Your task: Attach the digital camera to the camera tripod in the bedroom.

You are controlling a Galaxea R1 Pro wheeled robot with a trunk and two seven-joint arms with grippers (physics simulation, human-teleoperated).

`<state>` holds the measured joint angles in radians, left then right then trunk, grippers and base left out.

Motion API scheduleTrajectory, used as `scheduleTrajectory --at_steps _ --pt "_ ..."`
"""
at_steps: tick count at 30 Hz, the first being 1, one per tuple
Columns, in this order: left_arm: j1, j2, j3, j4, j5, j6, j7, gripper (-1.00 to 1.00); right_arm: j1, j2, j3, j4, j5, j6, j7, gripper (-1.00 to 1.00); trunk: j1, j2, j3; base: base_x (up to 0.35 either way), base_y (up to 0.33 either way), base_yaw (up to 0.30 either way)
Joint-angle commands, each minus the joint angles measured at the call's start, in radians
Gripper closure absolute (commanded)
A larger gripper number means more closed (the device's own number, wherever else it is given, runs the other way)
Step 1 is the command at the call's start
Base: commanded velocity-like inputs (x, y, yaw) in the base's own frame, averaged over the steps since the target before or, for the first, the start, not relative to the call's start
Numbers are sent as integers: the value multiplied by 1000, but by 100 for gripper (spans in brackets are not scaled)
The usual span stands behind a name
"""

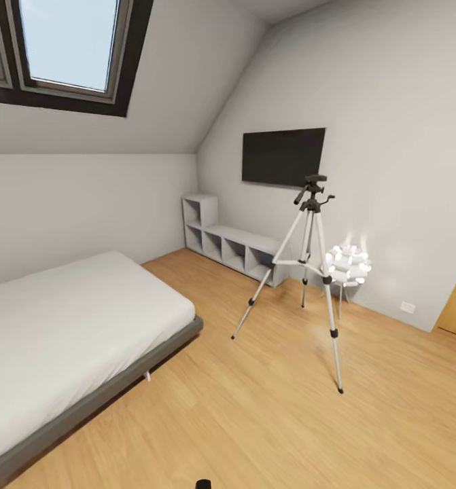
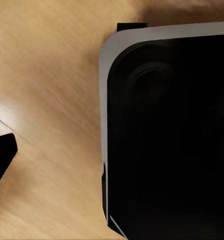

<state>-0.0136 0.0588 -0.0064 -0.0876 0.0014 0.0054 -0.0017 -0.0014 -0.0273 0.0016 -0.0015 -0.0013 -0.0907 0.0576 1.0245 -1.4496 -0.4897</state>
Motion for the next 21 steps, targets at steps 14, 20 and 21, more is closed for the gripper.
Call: scheduleTrajectory --at_steps 14,20,21 --pt "0 28 -1 -81 0 36 3 -100 0 0 0 0 0 -3 4 -100 1 0 -24 131 0 0" --pt "0 36 -3 -82 1 48 0 -100 0 0 0 0 0 -3 3 -100 1 0 -29 3 0 0" --pt "0 36 -3 -82 1 49 -1 -100 0 0 0 0 0 -3 3 -100 1 0 -29 1 0 0"
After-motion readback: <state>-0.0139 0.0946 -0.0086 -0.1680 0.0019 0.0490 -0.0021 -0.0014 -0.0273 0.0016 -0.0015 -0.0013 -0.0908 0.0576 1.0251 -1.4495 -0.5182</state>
